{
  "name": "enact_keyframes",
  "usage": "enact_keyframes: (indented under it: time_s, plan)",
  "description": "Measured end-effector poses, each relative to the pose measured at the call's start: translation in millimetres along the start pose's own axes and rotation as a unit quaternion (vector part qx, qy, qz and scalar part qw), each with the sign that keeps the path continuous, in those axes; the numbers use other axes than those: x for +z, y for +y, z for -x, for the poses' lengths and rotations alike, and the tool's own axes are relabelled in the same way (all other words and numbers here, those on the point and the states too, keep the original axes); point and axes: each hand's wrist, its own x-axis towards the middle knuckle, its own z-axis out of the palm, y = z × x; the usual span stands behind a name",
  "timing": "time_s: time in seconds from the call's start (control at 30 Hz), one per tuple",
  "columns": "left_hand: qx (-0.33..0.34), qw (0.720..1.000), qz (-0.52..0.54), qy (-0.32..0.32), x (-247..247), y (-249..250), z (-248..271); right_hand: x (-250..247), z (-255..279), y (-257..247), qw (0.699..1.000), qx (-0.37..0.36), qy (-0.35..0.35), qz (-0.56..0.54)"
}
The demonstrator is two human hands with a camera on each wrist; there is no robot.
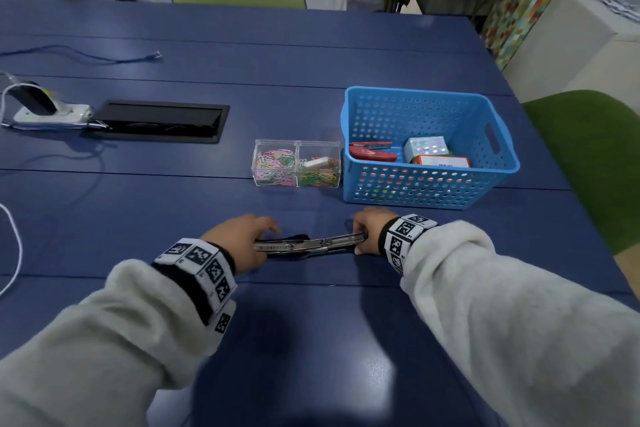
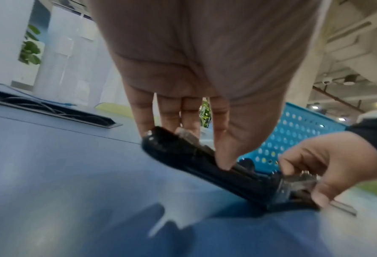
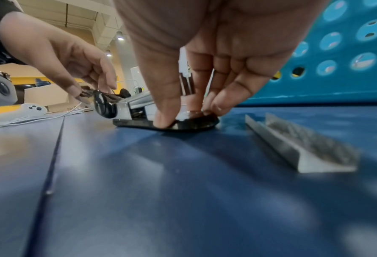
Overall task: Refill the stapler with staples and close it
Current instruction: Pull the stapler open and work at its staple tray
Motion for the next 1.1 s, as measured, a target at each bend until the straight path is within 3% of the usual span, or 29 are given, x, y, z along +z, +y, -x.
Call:
enact_keyframes:
  time_s: [0.13, 0.27, 0.5, 0.63, 1.03, 1.1]
  plan:
    - [0.042, 0.997, -0.03, -0.063, 14, 20, -9, 0, 0, 0, 1.0, 0.008, 0.001, 0.003]
    - [0.098, 0.992, -0.037, -0.065, 26, 40, -19, 1, 6, 0, 1.0, 0.007, 0.009, -0.006]
    - [0.101, 0.99, -0.073, -0.071, 29, 42, -25, -10, 35, 39, 0.993, 0.073, 0.062, -0.075]
    - [0.102, 0.988, -0.092, -0.076, 28, 43, -26, -3, 44, 53, 0.99, 0.134, 0.033, -0.033]
    - [0.103, 0.985, -0.11, -0.08, 31, 41, -32, 0, 38, 38, 0.99, 0.136, 0.01, -0.015]
    - [0.105, 0.985, -0.11, -0.08, 31, 41, -33, -4, 43, 39, 0.988, 0.142, 0.036, -0.044]
